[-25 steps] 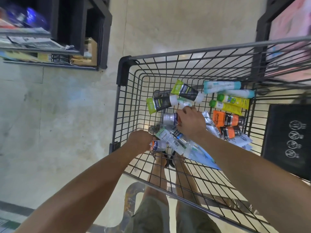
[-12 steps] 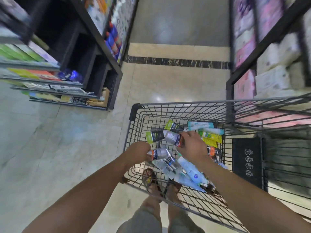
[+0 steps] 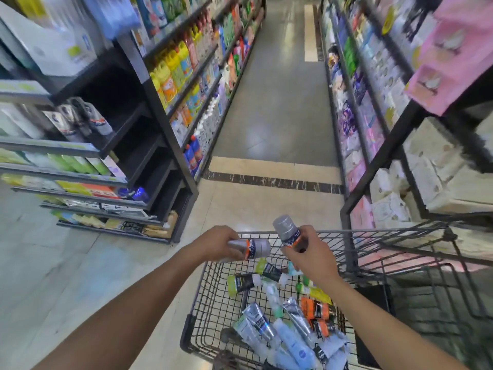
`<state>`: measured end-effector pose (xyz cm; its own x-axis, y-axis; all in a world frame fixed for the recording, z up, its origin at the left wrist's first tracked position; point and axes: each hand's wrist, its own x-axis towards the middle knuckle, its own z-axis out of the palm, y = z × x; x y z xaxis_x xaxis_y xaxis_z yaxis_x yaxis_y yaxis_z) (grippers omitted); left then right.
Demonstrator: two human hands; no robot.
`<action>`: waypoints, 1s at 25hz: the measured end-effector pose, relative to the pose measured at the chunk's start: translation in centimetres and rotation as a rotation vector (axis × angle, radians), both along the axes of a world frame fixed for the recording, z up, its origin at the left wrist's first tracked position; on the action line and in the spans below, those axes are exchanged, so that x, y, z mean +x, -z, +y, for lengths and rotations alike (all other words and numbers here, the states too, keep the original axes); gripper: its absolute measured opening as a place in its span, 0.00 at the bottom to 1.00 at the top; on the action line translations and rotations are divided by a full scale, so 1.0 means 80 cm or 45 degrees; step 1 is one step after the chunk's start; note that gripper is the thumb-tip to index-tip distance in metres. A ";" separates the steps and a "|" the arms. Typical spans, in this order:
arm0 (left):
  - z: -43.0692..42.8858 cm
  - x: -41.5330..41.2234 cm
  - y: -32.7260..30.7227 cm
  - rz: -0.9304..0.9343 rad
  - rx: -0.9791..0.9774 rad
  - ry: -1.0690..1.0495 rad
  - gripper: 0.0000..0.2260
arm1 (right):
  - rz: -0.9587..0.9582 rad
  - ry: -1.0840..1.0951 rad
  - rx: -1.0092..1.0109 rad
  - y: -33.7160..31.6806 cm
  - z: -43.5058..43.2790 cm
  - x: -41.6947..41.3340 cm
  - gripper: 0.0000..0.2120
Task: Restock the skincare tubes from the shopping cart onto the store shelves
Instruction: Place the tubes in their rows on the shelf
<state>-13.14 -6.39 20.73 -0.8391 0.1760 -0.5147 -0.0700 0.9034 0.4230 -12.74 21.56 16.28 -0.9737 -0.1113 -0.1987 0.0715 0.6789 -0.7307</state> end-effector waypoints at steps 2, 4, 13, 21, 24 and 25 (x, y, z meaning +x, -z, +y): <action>0.000 -0.002 -0.025 0.051 0.054 -0.022 0.05 | 0.012 0.055 -0.156 -0.021 -0.001 -0.007 0.24; -0.001 0.002 -0.043 0.089 0.117 -0.067 0.05 | 0.012 0.141 -0.294 -0.040 -0.004 -0.013 0.26; 0.011 0.027 -0.071 0.275 0.797 -0.625 0.05 | -0.217 0.246 -0.810 -0.082 -0.024 -0.028 0.23; 0.023 0.054 -0.078 0.197 1.429 -1.008 0.10 | -0.276 -0.103 -0.825 -0.099 -0.036 -0.032 0.27; 0.003 0.067 -0.082 0.320 1.410 -1.107 0.08 | -0.196 -0.170 -0.731 -0.114 -0.056 -0.029 0.28; -0.006 0.071 -0.082 0.350 1.400 -1.145 0.08 | -0.156 -0.171 -0.710 -0.119 -0.063 -0.029 0.28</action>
